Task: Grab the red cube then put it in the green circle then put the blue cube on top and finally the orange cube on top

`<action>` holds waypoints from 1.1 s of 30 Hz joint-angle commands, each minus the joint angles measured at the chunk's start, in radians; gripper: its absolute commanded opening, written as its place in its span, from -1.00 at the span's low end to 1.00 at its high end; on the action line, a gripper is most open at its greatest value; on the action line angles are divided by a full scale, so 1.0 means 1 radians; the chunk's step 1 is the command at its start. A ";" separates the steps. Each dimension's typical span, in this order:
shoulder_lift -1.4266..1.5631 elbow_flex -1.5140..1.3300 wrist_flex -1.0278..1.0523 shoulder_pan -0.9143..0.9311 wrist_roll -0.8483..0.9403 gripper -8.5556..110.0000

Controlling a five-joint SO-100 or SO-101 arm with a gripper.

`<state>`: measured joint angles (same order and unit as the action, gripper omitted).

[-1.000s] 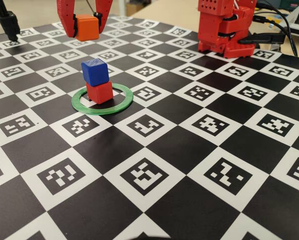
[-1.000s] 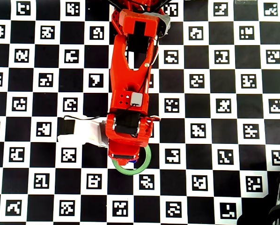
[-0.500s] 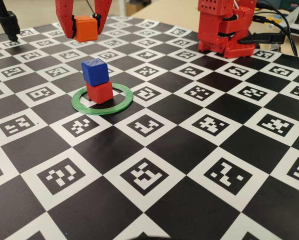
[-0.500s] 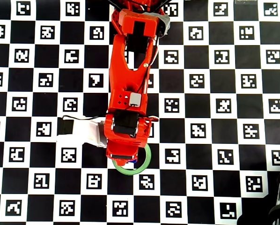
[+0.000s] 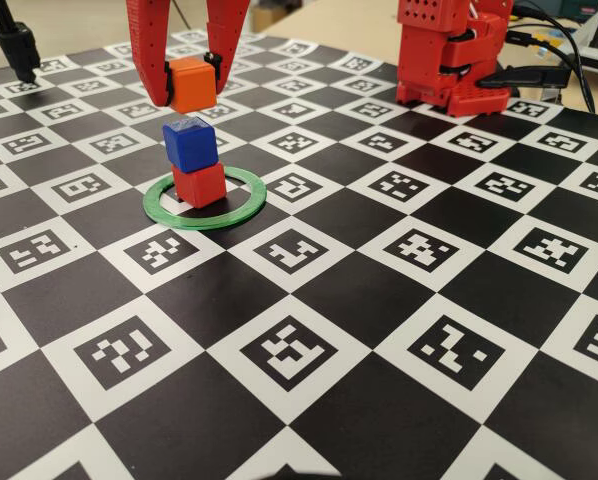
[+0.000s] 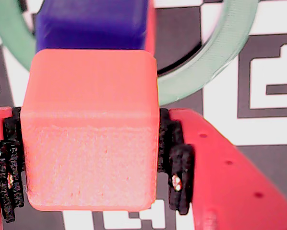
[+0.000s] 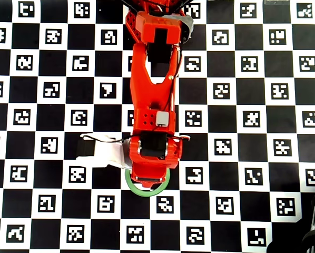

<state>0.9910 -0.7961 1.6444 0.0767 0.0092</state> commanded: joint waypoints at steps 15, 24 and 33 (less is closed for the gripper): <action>0.015 0.015 -0.038 0.006 0.011 -0.75; 0.009 0.014 -0.048 0.015 0.018 -0.75; 0.003 0.003 -0.055 0.028 0.025 -0.75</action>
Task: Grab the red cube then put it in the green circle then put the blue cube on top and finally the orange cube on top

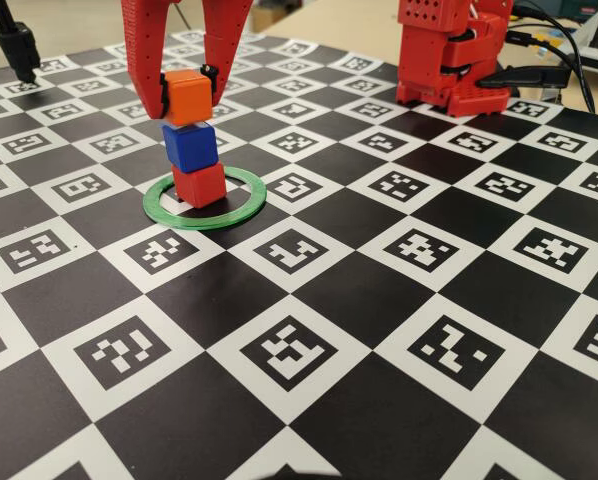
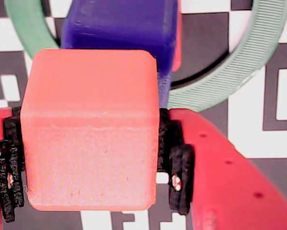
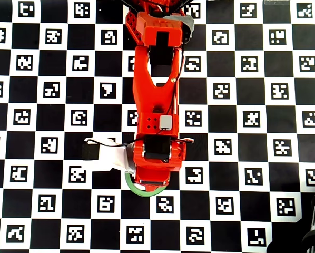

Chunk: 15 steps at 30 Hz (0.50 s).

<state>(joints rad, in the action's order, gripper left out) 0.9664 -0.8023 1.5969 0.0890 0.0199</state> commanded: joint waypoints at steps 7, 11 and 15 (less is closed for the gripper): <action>0.025 0.008 -0.012 0.020 0.018 -0.75; 0.021 0.005 -0.015 0.025 0.021 -0.75; 0.020 -0.009 -0.023 0.029 0.025 -0.75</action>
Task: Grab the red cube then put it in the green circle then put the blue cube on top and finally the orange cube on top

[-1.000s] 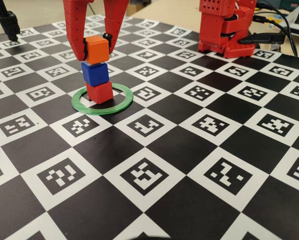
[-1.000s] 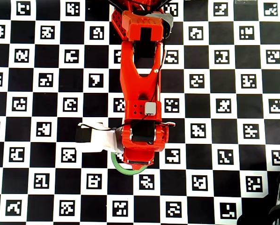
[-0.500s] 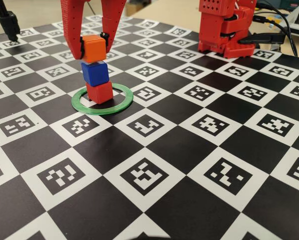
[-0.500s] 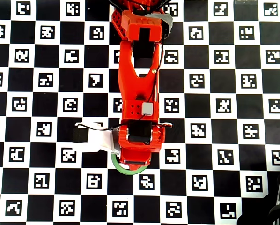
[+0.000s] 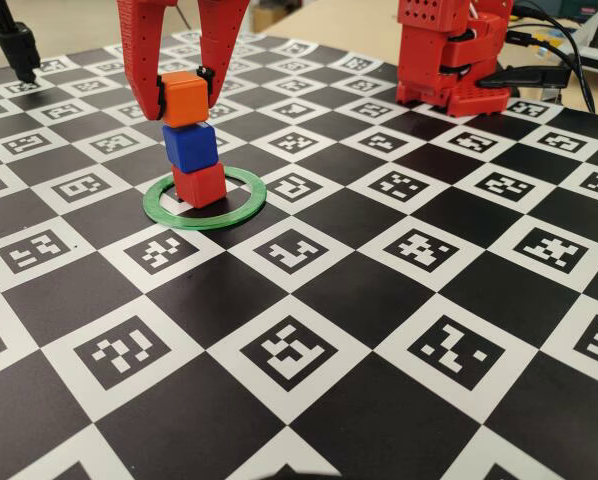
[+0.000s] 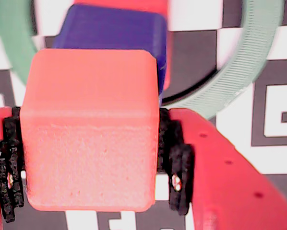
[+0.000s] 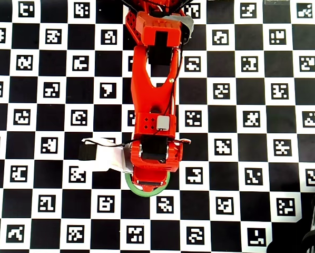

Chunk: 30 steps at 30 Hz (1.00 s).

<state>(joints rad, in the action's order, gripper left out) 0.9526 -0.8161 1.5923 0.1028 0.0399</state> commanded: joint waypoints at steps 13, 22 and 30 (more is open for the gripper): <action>0.034 -0.005 -0.015 0.015 0.002 -0.42; 0.051 -0.003 0.012 0.008 -0.014 -0.18; 0.143 -0.014 0.043 0.008 -0.018 -0.13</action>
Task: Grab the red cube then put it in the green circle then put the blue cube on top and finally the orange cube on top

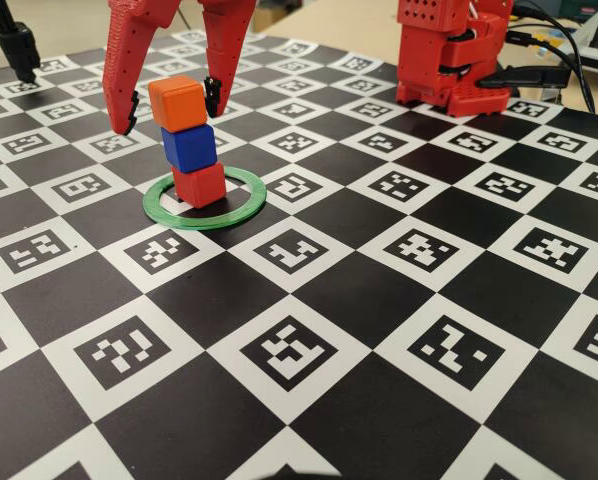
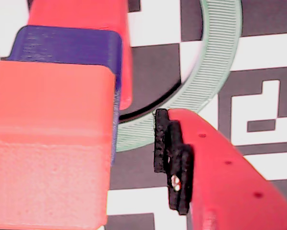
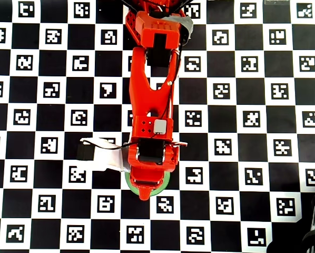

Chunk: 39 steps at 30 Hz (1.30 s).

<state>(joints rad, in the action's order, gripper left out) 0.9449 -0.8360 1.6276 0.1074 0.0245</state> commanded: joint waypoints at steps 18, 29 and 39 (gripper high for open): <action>0.617 -0.252 -0.058 0.052 0.130 -0.27; 1.095 -0.891 -0.390 0.087 0.462 -0.88; 1.422 -1.379 -0.660 0.057 0.724 -0.95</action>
<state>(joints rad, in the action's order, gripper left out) 2.2243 -2.1384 1.0584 0.1641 0.6734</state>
